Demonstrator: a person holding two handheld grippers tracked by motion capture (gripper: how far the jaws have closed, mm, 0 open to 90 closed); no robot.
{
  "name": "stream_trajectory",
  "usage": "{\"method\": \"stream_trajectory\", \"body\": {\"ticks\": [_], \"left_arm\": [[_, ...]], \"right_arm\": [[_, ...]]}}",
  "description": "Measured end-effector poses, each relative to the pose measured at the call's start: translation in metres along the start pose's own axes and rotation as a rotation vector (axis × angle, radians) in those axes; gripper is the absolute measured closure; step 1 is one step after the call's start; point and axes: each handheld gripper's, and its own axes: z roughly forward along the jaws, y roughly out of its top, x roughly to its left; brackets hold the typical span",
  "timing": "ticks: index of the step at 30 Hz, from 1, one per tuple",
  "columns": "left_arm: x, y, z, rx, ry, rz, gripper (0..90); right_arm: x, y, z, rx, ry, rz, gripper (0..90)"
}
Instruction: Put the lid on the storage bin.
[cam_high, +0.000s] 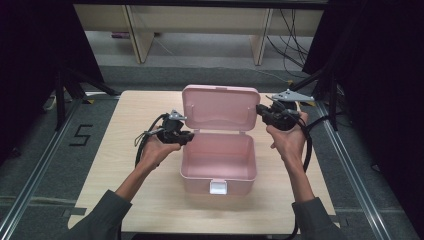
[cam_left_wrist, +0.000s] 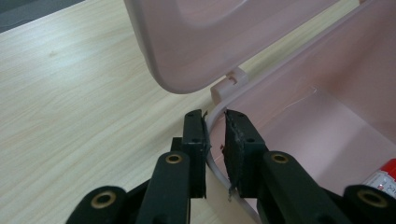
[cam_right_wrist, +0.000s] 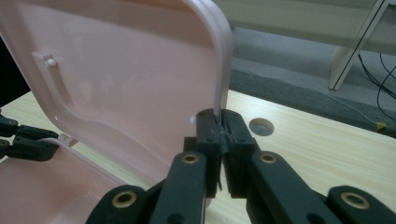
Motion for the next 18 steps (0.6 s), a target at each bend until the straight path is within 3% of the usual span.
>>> {"method": "stream_trajectory", "body": {"ticks": [6, 7, 12, 13, 14, 17, 18], "left_arm": [[0.002, -0.001, 0.000, -0.006, -0.001, -0.003, 78.2], [0.002, -0.001, 0.000, -0.010, -0.002, -0.008, 78.1], [0.002, -0.002, 0.000, -0.025, -0.006, -0.011, 77.4], [0.002, -0.002, 0.000, -0.027, -0.007, -0.011, 77.4], [0.002, -0.003, 0.000, -0.030, -0.009, -0.011, 77.2], [0.002, -0.005, 0.000, -0.053, -0.012, -0.014, 76.3], [0.002, -0.006, -0.001, -0.055, -0.014, -0.013, 76.1]], "right_arm": [[0.005, -0.006, -0.009, -0.014, 0.005, -0.010, 87.5], [0.004, -0.007, -0.010, -0.021, 0.004, -0.036, 87.5], [0.006, -0.010, -0.016, -0.020, 0.008, -0.051, 87.5], [0.009, -0.011, -0.017, -0.017, 0.006, -0.022, 87.5], [0.007, -0.012, -0.018, -0.023, 0.005, -0.064, 87.5], [0.011, -0.014, -0.020, -0.022, -0.006, -0.047, 87.5], [0.009, -0.014, -0.020, -0.029, 0.005, -0.064, 87.5]]}}
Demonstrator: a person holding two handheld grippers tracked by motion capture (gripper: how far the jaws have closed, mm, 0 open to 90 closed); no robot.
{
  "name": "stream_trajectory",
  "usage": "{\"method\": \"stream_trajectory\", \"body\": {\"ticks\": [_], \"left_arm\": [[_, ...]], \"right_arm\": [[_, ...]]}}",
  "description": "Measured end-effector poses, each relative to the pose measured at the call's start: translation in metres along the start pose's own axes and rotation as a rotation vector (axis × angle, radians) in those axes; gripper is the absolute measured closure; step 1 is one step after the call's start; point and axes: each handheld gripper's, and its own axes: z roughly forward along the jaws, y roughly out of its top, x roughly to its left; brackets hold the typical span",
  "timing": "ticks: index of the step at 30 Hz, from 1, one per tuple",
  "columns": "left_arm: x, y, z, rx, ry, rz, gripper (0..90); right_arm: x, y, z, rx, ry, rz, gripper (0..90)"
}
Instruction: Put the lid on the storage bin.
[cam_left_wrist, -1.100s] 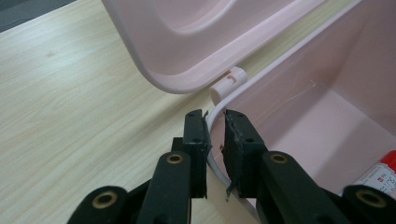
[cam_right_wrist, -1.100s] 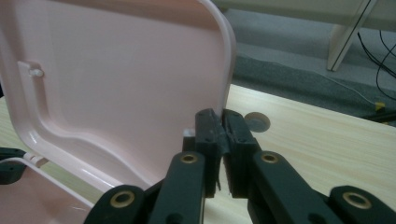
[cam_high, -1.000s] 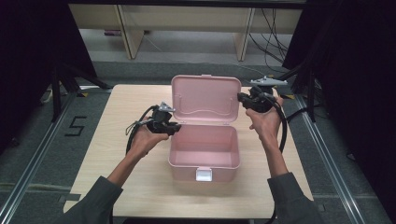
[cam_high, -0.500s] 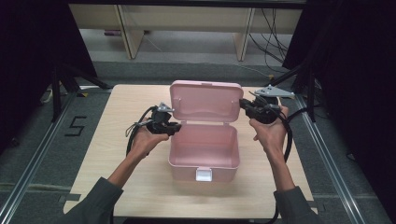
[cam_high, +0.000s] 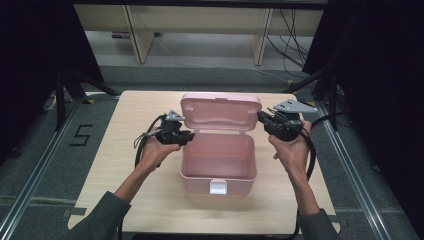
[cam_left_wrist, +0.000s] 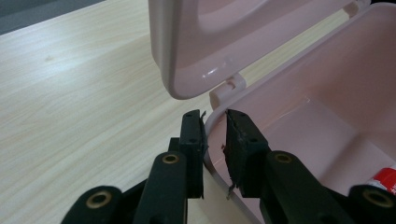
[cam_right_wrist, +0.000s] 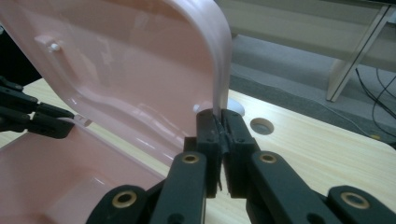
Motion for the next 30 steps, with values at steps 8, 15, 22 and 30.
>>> {"method": "stream_trajectory", "body": {"ticks": [8, 15, 22, 30], "left_arm": [[0.004, -0.001, -0.016, -0.046, 0.005, -0.024, 64.3], [0.004, -0.010, -0.031, -0.065, -0.030, -0.025, 57.5], [0.005, -0.017, -0.044, -0.099, -0.058, -0.064, 51.2], [0.003, -0.029, -0.055, -0.099, -0.080, -0.058, 48.4]], "right_arm": [[0.002, -0.005, -0.004, -0.004, 0.022, 0.015, 87.2], [0.004, -0.009, -0.009, -0.010, 0.028, -0.005, 86.9], [0.006, -0.016, -0.013, -0.039, 0.034, -0.001, 86.3], [0.010, -0.026, -0.021, -0.036, 0.052, 0.004, 86.0]]}}
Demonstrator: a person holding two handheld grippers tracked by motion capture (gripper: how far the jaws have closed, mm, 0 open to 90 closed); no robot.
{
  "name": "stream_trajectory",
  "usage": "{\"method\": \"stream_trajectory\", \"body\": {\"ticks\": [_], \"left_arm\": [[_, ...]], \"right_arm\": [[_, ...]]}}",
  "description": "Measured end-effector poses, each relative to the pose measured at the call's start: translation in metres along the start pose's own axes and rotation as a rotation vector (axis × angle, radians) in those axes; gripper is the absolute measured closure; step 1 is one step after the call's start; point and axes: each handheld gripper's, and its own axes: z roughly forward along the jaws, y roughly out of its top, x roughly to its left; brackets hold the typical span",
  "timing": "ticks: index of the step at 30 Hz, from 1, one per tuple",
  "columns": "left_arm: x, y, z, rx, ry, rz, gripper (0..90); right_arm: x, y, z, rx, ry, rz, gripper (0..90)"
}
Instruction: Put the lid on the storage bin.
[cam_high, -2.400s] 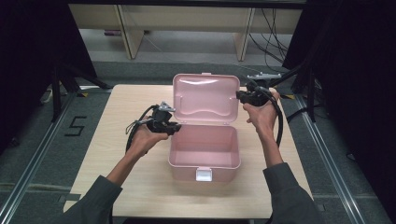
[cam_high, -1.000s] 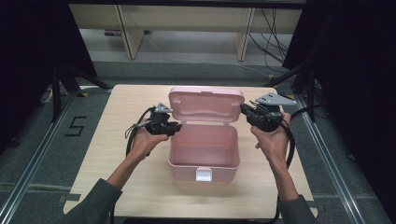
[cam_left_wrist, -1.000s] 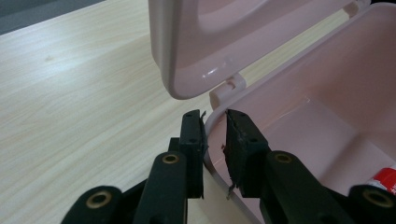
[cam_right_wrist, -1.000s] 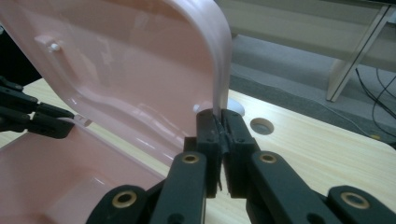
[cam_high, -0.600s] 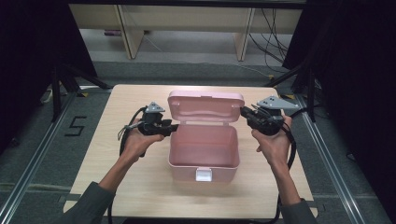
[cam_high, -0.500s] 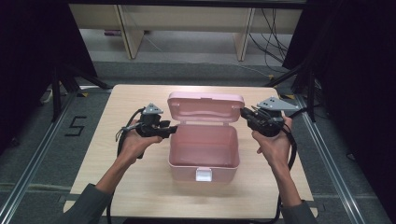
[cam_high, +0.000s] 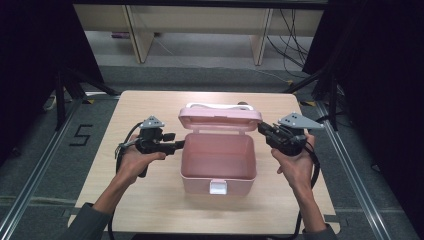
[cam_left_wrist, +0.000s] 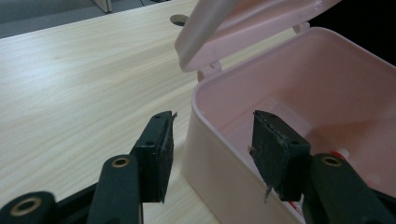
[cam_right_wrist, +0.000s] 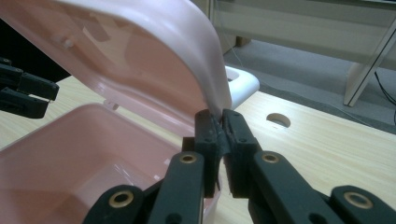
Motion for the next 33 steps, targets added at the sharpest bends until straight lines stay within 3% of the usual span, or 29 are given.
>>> {"method": "stream_trajectory", "body": {"ticks": [6, 7, 9, 14, 15, 18, 19, 20, 22, 33], "left_arm": [[-0.003, -0.007, -0.011, -0.015, -0.012, -0.004, 47.4], [-0.003, -0.008, -0.013, -0.013, -0.014, 0.003, 47.3], [-0.005, -0.011, -0.015, -0.017, -0.014, -0.003, 46.7], [-0.007, -0.017, -0.020, -0.012, -0.021, -0.003, 45.3], [-0.008, -0.018, -0.021, -0.015, -0.016, -0.003, 45.0], [-0.007, -0.018, -0.023, -0.024, -0.007, -0.005, 44.9], [-0.006, -0.018, -0.024, -0.021, -0.011, -0.007, 44.8], [-0.006, -0.019, -0.025, -0.024, -0.006, -0.011, 44.8], [-0.006, -0.020, -0.027, -0.022, -0.010, -0.005, 44.8], [-0.007, -0.028, -0.029, -0.003, -0.006, 0.003, 44.4]], "right_arm": [[0.005, -0.009, -0.005, -0.007, 0.023, 0.025, 85.8], [0.004, -0.011, -0.006, -0.017, 0.018, 0.009, 86.0], [0.006, -0.015, -0.009, -0.011, 0.033, 0.038, 86.8], [0.004, -0.021, -0.013, -0.032, 0.047, 0.036, 90.0], [0.005, -0.022, -0.015, -0.017, 0.064, 0.064, 90.0], [0.007, -0.023, -0.012, -0.020, 0.080, 0.063, 90.0], [0.006, -0.023, -0.011, -0.027, 0.066, 0.045, 90.0], [0.008, -0.023, -0.010, -0.014, 0.073, 0.060, 90.0], [0.006, -0.024, -0.010, -0.020, 0.062, 0.034, 90.0], [0.010, -0.033, -0.012, -0.003, 0.104, 0.084, 89.9]]}}
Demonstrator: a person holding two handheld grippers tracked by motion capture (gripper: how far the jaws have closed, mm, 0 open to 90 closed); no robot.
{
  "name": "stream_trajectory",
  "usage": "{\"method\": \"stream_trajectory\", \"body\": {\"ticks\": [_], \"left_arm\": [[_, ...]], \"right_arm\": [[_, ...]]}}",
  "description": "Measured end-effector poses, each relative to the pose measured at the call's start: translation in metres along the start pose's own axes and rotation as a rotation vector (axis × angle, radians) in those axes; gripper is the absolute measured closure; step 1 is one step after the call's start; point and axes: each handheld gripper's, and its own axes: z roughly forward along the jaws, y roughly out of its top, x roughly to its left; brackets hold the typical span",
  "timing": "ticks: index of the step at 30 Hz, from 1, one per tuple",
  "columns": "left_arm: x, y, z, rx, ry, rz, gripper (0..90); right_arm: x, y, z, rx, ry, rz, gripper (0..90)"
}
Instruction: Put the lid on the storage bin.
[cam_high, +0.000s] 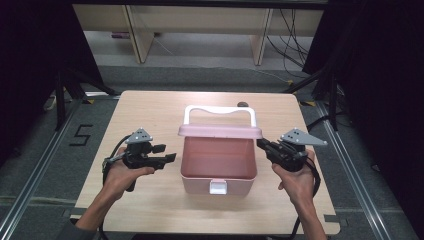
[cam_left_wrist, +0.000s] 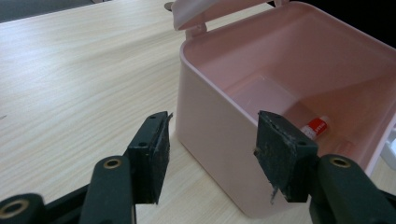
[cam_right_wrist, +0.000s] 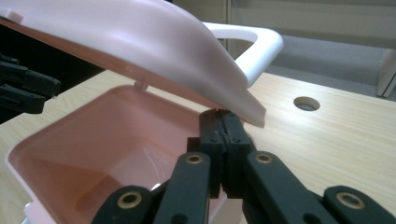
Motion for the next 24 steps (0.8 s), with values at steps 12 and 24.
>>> {"method": "stream_trajectory", "body": {"ticks": [12, 24], "left_arm": [[-0.003, -0.013, -0.006, 0.002, 0.001, 0.003, 43.8], [0.002, -0.033, -0.011, 0.031, 0.009, -0.007, 43.4]], "right_arm": [[0.001, -0.009, -0.003, 0.008, 0.010, 0.007, 88.7], [0.002, -0.018, -0.004, 0.023, 0.018, -0.002, 87.4]]}}
